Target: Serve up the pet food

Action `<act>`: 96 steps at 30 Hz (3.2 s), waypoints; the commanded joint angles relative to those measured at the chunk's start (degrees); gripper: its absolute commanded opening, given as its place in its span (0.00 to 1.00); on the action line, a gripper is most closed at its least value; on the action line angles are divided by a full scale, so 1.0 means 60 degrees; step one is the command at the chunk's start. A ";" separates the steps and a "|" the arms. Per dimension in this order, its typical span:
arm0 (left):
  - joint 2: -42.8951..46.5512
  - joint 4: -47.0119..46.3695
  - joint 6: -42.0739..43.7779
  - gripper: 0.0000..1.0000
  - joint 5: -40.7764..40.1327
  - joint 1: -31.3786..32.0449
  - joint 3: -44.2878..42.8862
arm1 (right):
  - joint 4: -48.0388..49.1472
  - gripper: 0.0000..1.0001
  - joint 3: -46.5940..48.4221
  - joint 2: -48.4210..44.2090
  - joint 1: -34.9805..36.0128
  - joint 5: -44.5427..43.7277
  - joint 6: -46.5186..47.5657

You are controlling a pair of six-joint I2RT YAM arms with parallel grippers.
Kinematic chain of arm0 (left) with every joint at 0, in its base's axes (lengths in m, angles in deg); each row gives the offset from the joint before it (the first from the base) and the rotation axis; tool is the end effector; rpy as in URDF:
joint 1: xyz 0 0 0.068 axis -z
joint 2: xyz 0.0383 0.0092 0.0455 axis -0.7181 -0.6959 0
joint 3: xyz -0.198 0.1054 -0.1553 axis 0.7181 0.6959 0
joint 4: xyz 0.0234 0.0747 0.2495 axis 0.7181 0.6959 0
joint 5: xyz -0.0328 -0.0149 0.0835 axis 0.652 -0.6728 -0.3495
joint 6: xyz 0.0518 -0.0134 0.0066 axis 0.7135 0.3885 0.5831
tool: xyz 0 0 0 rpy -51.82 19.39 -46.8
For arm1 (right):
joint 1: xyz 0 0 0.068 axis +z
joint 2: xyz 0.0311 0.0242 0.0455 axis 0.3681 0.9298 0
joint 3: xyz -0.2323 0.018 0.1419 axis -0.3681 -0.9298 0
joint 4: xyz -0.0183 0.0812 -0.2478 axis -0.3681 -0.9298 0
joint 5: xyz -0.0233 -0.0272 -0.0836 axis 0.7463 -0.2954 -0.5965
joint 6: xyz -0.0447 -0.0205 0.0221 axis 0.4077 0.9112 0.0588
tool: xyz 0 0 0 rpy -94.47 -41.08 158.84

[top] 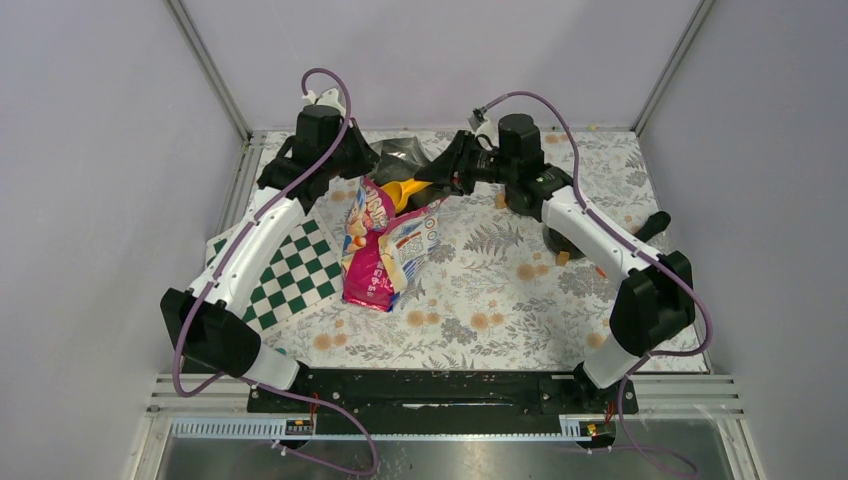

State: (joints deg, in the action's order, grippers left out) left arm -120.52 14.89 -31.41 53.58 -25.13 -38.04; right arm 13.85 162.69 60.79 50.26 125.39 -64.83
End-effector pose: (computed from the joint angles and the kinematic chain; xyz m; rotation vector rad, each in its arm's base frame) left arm 0.3119 -0.1197 0.3949 -0.1981 2.1042 -0.6079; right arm 0.3288 0.2056 0.3631 -0.0258 2.0663 1.6555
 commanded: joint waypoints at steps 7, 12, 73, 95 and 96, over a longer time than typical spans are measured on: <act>0.0456 -0.0268 0.0446 0.00 -0.0566 0.0020 -0.0232 | 0.1077 0.00 0.0113 -0.0688 -0.0501 0.0728 -0.0985; 0.0624 -0.0248 0.0625 0.00 -0.0802 0.0024 -0.0317 | 0.2645 0.00 -0.0677 -0.0903 -0.0926 0.0858 -0.2089; 0.1229 -0.0228 0.0381 0.00 0.0162 -0.1294 0.0409 | 0.9453 0.00 -0.6782 -0.2206 -0.7619 0.0799 -0.3987; 0.0869 -0.0243 0.0423 0.00 0.0425 -0.1309 0.0199 | 1.0100 0.00 -1.0027 -0.3557 -1.0157 -0.0324 -0.3270; 0.0868 -0.0243 0.0427 0.00 0.0448 -0.1309 0.0193 | 0.9948 0.00 -1.0161 -0.3666 -1.0227 -0.0439 -0.3190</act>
State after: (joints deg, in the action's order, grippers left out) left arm -115.54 16.66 -29.48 55.06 -32.40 -35.13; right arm 73.91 103.61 42.52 -9.63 125.85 -87.41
